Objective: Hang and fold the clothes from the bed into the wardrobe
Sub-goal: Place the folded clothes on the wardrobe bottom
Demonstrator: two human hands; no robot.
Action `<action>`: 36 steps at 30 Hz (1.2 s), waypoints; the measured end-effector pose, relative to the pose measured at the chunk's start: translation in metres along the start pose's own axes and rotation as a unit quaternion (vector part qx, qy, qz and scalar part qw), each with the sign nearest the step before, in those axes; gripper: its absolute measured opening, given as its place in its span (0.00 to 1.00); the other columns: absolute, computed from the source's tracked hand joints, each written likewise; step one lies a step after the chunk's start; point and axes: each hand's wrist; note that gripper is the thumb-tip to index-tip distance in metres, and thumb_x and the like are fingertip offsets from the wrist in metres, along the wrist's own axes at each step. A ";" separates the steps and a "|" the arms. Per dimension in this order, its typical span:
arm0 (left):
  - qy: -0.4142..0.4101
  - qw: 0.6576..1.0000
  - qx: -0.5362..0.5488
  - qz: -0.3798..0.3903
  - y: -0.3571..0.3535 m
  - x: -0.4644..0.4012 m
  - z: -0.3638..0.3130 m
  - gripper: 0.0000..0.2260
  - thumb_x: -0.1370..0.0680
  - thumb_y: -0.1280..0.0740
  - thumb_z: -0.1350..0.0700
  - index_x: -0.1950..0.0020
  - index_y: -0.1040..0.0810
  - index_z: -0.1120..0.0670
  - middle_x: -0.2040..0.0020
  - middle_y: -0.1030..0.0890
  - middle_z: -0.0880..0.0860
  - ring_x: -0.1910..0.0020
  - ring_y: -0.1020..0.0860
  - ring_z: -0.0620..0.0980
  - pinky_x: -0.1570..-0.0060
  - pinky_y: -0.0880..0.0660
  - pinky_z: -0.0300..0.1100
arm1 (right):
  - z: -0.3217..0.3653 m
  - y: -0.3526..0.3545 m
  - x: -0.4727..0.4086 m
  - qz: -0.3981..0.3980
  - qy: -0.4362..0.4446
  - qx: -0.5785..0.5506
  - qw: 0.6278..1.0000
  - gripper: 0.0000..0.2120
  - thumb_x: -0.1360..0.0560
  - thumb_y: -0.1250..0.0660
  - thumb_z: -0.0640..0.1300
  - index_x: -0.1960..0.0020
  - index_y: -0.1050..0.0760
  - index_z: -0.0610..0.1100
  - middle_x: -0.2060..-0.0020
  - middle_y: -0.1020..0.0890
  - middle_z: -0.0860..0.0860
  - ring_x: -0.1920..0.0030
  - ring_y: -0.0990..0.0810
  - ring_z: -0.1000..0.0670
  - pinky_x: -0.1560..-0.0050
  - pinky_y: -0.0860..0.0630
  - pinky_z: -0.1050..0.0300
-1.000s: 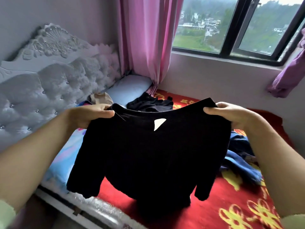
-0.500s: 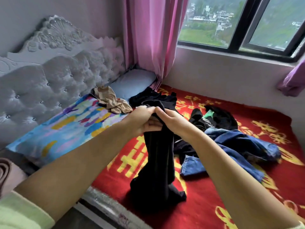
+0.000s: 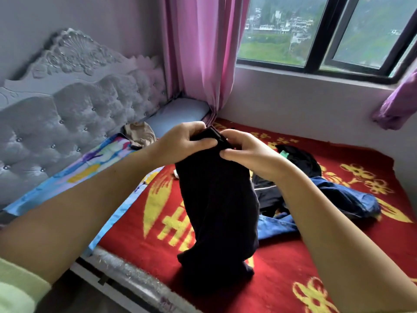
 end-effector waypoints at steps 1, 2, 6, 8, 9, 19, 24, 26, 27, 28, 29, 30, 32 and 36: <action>-0.011 1.000 -0.008 -0.007 0.002 -0.003 0.000 0.11 0.24 0.31 0.52 0.64 0.30 0.49 0.72 0.27 0.39 0.71 0.30 0.37 0.68 0.35 0.29 | -0.003 0.002 0.000 0.006 -0.013 -0.052 0.999 0.12 0.26 0.39 0.31 0.46 0.26 0.41 0.60 0.21 0.43 0.61 0.22 0.50 0.61 0.25 0.57; -0.017 1.000 -0.023 -0.010 0.003 -0.005 -0.002 0.12 0.23 0.32 0.55 0.65 0.31 0.48 0.73 0.28 0.39 0.72 0.31 0.37 0.69 0.36 0.29 | -0.008 0.004 0.001 0.015 -0.028 -0.085 0.996 0.13 0.26 0.40 0.31 0.45 0.28 0.42 0.60 0.21 0.45 0.63 0.23 0.51 0.64 0.26 0.59; 0.015 1.000 -0.023 0.011 0.006 -0.010 -0.005 0.13 0.22 0.33 0.57 0.65 0.30 0.52 0.76 0.30 0.40 0.76 0.32 0.38 0.72 0.37 0.28 | -0.060 -0.005 0.005 0.049 -0.115 -0.021 0.992 0.20 0.32 0.38 0.37 0.40 0.29 0.42 0.58 0.23 0.46 0.60 0.24 0.53 0.60 0.27 0.58; 0.047 0.998 -0.016 0.023 0.011 -0.010 -0.002 0.13 0.23 0.32 0.57 0.66 0.29 0.55 0.78 0.30 0.42 0.78 0.33 0.38 0.74 0.37 0.28 | -0.088 -0.013 0.008 0.047 -0.149 0.059 0.986 0.25 0.38 0.38 0.42 0.40 0.27 0.44 0.53 0.21 0.44 0.54 0.24 0.52 0.51 0.25 0.50; 0.060 0.998 -0.014 0.027 0.014 -0.009 0.000 0.13 0.23 0.32 0.57 0.66 0.29 0.56 0.78 0.31 0.42 0.78 0.34 0.38 0.74 0.37 0.28 | -0.101 -0.015 0.010 0.045 -0.156 0.087 0.983 0.24 0.38 0.38 0.41 0.42 0.27 0.43 0.53 0.20 0.45 0.54 0.24 0.52 0.49 0.25 0.49; 0.112 0.990 -0.079 0.032 0.063 -0.006 0.012 0.30 0.37 0.32 0.35 0.61 0.25 0.65 0.70 0.30 0.53 0.71 0.31 0.45 0.73 0.36 0.32 | -0.141 -0.038 0.020 -0.006 -0.061 0.093 0.994 0.18 0.38 0.43 0.44 0.50 0.25 0.47 0.57 0.19 0.44 0.59 0.23 0.52 0.56 0.26 0.55; 0.134 0.990 -0.022 0.023 0.069 -0.011 0.006 0.20 0.36 0.28 0.40 0.65 0.21 0.57 0.72 0.27 0.49 0.75 0.30 0.42 0.75 0.33 0.32 | -0.137 -0.071 0.017 0.076 -0.061 0.088 0.991 0.06 0.35 0.44 0.37 0.63 0.28 0.42 0.68 0.29 0.53 0.67 0.31 0.56 0.64 0.34 0.55; 0.136 0.990 -0.026 0.021 0.072 -0.012 0.003 0.19 0.35 0.28 0.41 0.65 0.22 0.57 0.72 0.27 0.49 0.75 0.30 0.41 0.76 0.33 0.32 | -0.138 -0.075 0.017 0.062 -0.072 0.042 0.995 0.05 0.36 0.44 0.39 0.67 0.31 0.38 0.70 0.33 0.51 0.68 0.34 0.53 0.67 0.40 0.55; 0.139 0.990 -0.025 0.020 0.075 -0.012 0.000 0.20 0.36 0.28 0.40 0.65 0.22 0.58 0.72 0.27 0.49 0.76 0.30 0.41 0.76 0.34 0.31 | -0.138 -0.072 0.016 0.033 -0.096 -0.011 0.995 0.07 0.37 0.44 0.40 0.67 0.30 0.37 0.70 0.32 0.49 0.68 0.34 0.51 0.68 0.40 0.55; 0.140 0.990 -0.021 0.023 0.080 -0.012 -0.002 0.23 0.37 0.27 0.39 0.63 0.22 0.60 0.71 0.27 0.51 0.75 0.30 0.41 0.76 0.33 0.31 | -0.135 -0.064 0.016 -0.004 -0.121 -0.078 0.990 0.08 0.38 0.43 0.40 0.66 0.28 0.36 0.69 0.30 0.47 0.68 0.32 0.50 0.69 0.40 0.56; 0.147 0.989 -0.022 0.024 0.085 -0.010 -0.004 0.26 0.38 0.25 0.39 0.60 0.21 0.62 0.70 0.25 0.52 0.75 0.28 0.41 0.76 0.32 0.31 | -0.131 -0.053 0.015 -0.046 -0.140 -0.141 0.979 0.08 0.38 0.43 0.41 0.65 0.27 0.38 0.70 0.28 0.45 0.69 0.31 0.49 0.70 0.40 0.58; 0.157 0.987 -0.031 0.028 0.091 -0.008 -0.006 0.26 0.37 0.24 0.40 0.58 0.21 0.62 0.70 0.23 0.50 0.75 0.26 0.40 0.75 0.32 0.29 | -0.126 -0.040 0.015 -0.081 -0.145 -0.182 0.969 0.07 0.39 0.42 0.41 0.65 0.28 0.38 0.71 0.30 0.46 0.71 0.33 0.50 0.71 0.42 0.59; 0.185 0.980 -0.063 0.034 0.104 -0.005 -0.004 0.13 0.30 0.27 0.47 0.59 0.20 0.57 0.74 0.22 0.44 0.75 0.24 0.37 0.75 0.32 0.26 | -0.112 -0.011 0.010 -0.117 -0.122 -0.182 0.969 0.08 0.35 0.39 0.43 0.63 0.32 0.37 0.71 0.35 0.47 0.72 0.37 0.51 0.71 0.45 0.57; 0.280 0.941 -0.129 0.141 0.118 -0.004 0.022 0.18 0.36 0.24 0.40 0.60 0.18 0.54 0.65 0.16 0.49 0.66 0.18 0.44 0.67 0.25 0.35 | -0.092 0.011 -0.009 0.013 -0.109 -0.046 0.993 0.15 0.26 0.33 0.56 0.66 0.25 0.47 0.71 0.24 0.54 0.70 0.26 0.56 0.64 0.31 0.61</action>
Point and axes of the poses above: each hand's wrist, its own x-axis away from the middle knuckle, its own y-axis out of the back of the hand, z = x × y
